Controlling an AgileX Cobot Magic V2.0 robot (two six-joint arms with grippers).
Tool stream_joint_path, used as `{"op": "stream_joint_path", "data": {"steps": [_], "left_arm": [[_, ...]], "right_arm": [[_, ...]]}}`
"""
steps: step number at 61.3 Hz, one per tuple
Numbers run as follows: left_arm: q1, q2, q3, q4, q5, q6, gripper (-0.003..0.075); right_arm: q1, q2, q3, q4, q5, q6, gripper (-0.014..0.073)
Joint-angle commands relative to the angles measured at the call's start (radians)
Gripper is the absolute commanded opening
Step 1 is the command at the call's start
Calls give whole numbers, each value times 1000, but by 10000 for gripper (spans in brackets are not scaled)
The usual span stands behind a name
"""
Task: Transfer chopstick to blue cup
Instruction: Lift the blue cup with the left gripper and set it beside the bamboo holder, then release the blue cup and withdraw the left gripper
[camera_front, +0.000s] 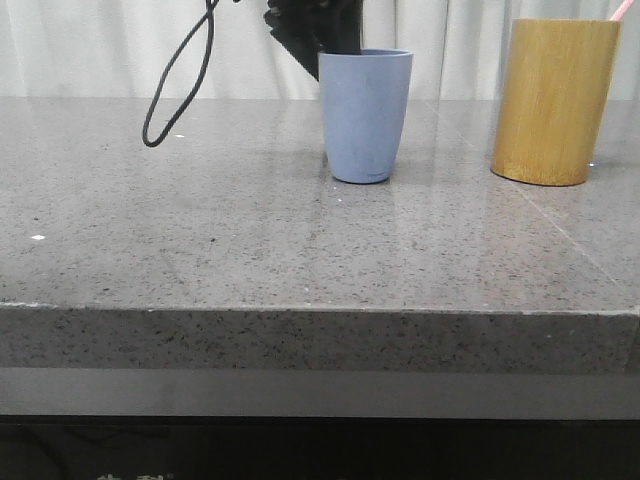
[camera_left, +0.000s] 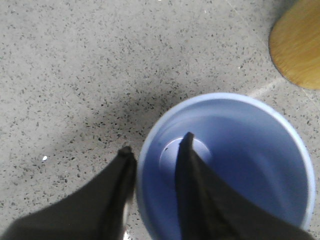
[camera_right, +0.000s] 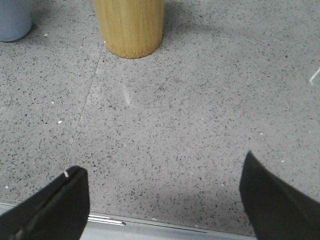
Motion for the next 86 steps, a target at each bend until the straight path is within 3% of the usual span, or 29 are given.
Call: {"op": "stream_joint_path", "data": {"steps": [1,38,52,57,69,78,86], "left_arm": [[-7,-64,-32,-10,-44,-7,271],[-3,-273,6,-21,-24,-7,260],[-3,-436,134,-21,-41,-7,260],[1,-519,190,-3,-43,-7,260],[45,-673,263,15,-2,-7,260],[66,-774,311,15,12,-7,260],[66,-891,437,13,-10,-7,260]], "right_arm": [[-1,2,-34,7,-55,-2,620],[-7,53,-115,7,-34,47,620],[-150,182,-251,45,45,57,620],[-238,246,-296,132,83,-6,620],[-379,370,-381,491,137,-264,620],[-397,446,-448,727,160,-448,620],[-396,513,-510,799,145,-506,620]]}}
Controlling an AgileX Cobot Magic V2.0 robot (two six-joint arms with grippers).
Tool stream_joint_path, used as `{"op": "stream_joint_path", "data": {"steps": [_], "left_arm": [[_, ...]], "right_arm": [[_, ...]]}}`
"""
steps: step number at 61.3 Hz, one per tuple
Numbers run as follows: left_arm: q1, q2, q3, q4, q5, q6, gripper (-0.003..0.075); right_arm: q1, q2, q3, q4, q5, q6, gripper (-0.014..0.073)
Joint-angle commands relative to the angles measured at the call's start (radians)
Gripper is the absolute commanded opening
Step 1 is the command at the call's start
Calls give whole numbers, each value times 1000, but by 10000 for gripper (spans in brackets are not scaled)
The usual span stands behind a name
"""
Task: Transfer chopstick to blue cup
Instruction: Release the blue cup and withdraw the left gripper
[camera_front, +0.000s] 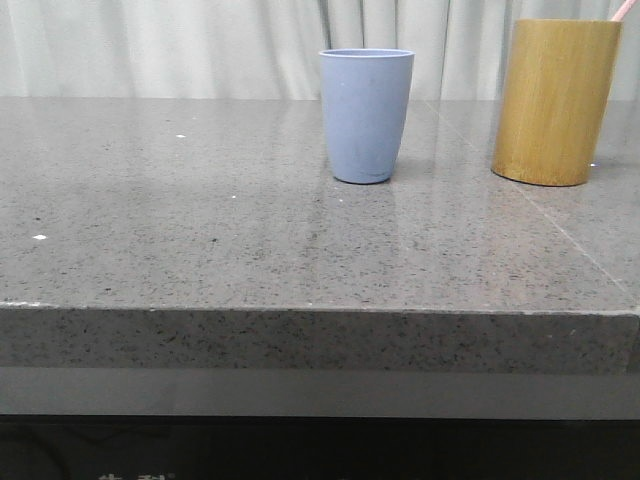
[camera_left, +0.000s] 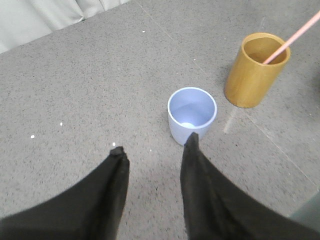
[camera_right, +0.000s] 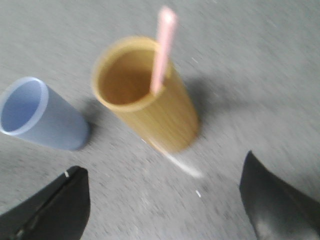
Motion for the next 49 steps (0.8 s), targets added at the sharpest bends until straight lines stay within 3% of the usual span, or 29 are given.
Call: {"op": "stream_joint_path", "data": {"steps": [1,19,31,37,49], "left_arm": [[3,-114,65,-13,-47,-7,260],[3,-454,568,-26,-230,-7,260],[3,-560,731,-33,-265,-7,260],[3,-574,749,-33,-259,-7,260],[3,-574,749,-33,-265,-7,260]], "right_arm": [[-5,29,-73,97,-40,-55,620],[70,190,-230,78,-89,-57,540],[125,291,-310,58,-83,-57,489],[133,308,-318,57,-73,-57,410],[133,311,-318,36,-77,-57,158]]}}
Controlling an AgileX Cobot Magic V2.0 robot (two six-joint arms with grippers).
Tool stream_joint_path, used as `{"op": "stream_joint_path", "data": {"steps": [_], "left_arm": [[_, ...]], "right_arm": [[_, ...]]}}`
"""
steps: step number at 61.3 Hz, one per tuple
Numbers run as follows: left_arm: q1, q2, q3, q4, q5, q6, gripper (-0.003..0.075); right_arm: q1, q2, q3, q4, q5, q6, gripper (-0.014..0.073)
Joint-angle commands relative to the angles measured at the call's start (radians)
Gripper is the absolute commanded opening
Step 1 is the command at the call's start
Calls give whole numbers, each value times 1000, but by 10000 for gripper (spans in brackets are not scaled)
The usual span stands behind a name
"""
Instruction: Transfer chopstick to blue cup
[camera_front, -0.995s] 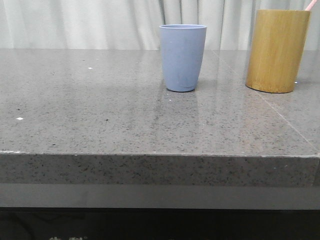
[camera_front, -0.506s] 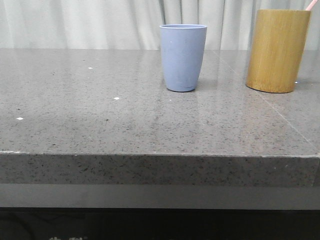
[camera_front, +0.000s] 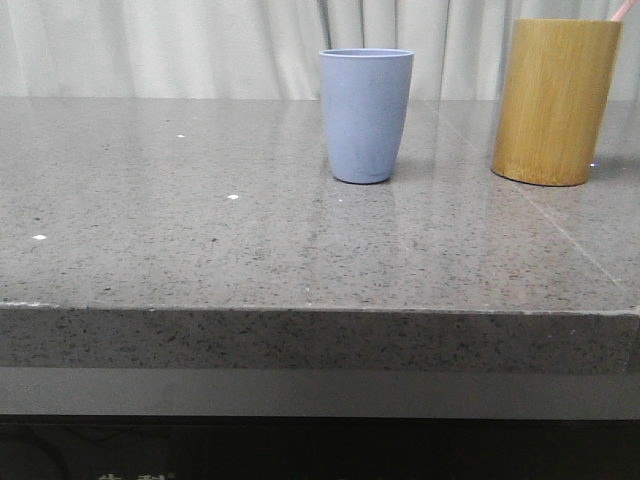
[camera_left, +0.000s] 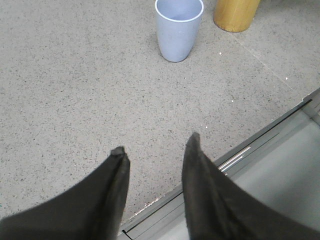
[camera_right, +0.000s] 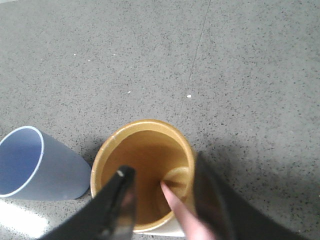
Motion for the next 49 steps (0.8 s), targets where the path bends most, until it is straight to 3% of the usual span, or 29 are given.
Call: {"op": "stream_joint_path", "data": {"steps": [1,14,49], "left_arm": [[3,-6,-21,-16,-73,-7,260],[3,-6,-21,-16,-73,-7,260],[3,-6,-21,-16,-69,-7,260]], "right_arm": [[0,-37,-39,19,-30,-15,141],[0,-37,-39,3,-18,-15,-69],[0,-205,-303,-155,154,-3,-66]]}}
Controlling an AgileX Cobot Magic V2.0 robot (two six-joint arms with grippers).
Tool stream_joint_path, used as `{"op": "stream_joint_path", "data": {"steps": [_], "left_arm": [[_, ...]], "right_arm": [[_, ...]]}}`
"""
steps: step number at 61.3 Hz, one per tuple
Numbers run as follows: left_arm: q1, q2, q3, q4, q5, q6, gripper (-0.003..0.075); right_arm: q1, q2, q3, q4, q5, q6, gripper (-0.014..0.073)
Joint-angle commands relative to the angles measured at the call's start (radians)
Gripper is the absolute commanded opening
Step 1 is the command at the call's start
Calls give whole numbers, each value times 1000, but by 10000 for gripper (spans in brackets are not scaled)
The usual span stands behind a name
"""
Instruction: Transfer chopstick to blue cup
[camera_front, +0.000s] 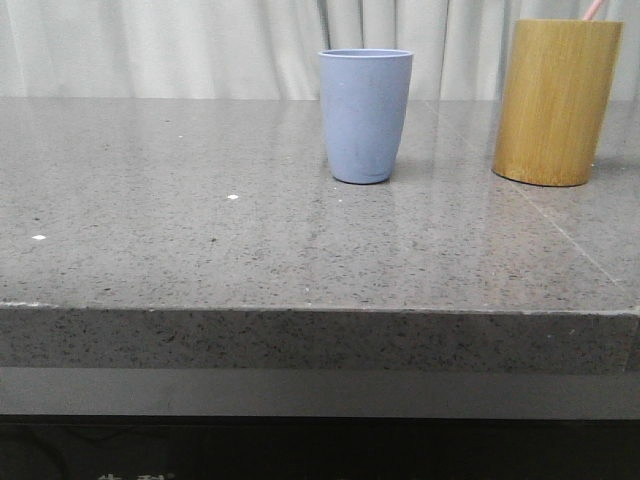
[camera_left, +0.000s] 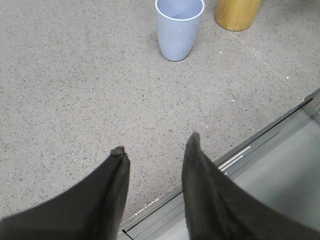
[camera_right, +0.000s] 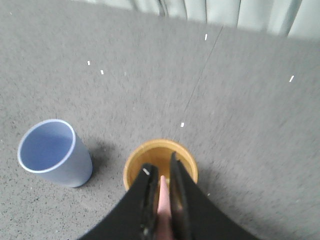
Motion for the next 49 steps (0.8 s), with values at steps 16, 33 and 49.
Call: {"op": "stream_joint_path", "data": {"steps": [16,33,49], "left_arm": [[3,-6,-25,-14,-66,-7,260],[3,-6,-25,-14,-66,-7,260],[3,-6,-25,-14,-66,-7,260]], "right_arm": [[115,-160,-70,8,-18,4,-66],[417,-66,-70,-15,-141,6,-59],[505,91,-70,-112,-227,40,-59]]}}
